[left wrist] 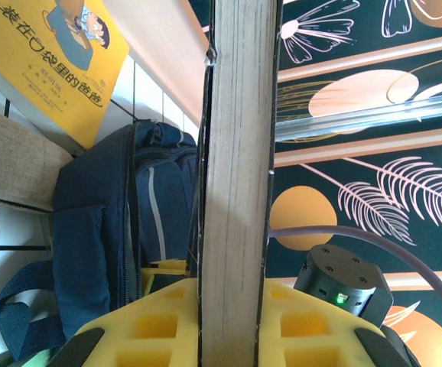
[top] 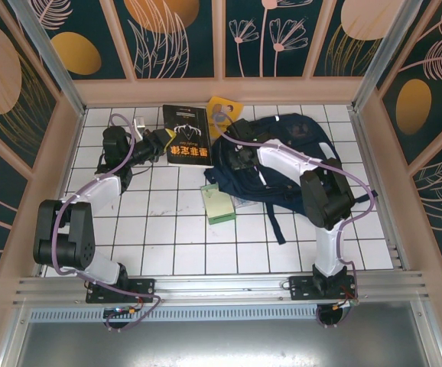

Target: Pack the student bag

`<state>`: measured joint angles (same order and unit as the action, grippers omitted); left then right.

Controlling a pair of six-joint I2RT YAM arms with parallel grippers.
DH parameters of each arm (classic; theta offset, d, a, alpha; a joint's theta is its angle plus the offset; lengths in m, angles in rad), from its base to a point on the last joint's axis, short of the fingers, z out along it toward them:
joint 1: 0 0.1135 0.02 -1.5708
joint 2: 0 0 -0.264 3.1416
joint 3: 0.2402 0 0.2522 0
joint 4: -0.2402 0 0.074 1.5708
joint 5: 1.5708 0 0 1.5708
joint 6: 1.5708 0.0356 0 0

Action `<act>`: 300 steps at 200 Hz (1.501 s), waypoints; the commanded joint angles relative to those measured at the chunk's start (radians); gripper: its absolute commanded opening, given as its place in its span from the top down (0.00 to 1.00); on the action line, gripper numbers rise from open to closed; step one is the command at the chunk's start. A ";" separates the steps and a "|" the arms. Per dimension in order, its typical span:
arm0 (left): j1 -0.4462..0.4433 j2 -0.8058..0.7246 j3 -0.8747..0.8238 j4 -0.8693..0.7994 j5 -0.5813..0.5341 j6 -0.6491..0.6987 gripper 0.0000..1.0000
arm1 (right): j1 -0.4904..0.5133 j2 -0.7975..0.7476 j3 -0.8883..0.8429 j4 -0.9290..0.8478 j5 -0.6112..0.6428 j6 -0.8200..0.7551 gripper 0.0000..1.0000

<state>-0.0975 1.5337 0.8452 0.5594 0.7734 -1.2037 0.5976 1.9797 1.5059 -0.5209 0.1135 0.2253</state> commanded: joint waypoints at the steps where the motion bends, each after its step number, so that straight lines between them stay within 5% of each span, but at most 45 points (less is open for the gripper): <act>1: -0.001 -0.046 0.040 0.038 -0.004 0.022 1.00 | 0.000 0.003 -0.023 -0.026 0.057 0.012 1.00; 58: -0.019 -0.033 -0.010 0.119 -0.071 -0.054 1.00 | -0.070 -0.152 0.037 0.006 -0.055 0.020 1.00; 153: -0.205 0.132 -0.003 0.312 -0.225 -0.193 1.00 | -0.293 -0.265 0.254 0.007 -0.368 0.075 1.00; 224: -0.384 0.423 0.301 0.327 -0.286 -0.256 1.00 | -0.344 -0.289 0.240 0.068 -0.518 0.147 1.00; 300: -0.532 0.700 0.729 -0.037 -0.411 -0.184 1.00 | -0.345 -0.309 0.215 0.106 -0.567 0.183 1.00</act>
<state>-0.5938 2.1826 1.4528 0.6117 0.4271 -1.4178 0.2539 1.7626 1.7035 -0.5671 -0.3687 0.3782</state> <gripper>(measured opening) 0.150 0.065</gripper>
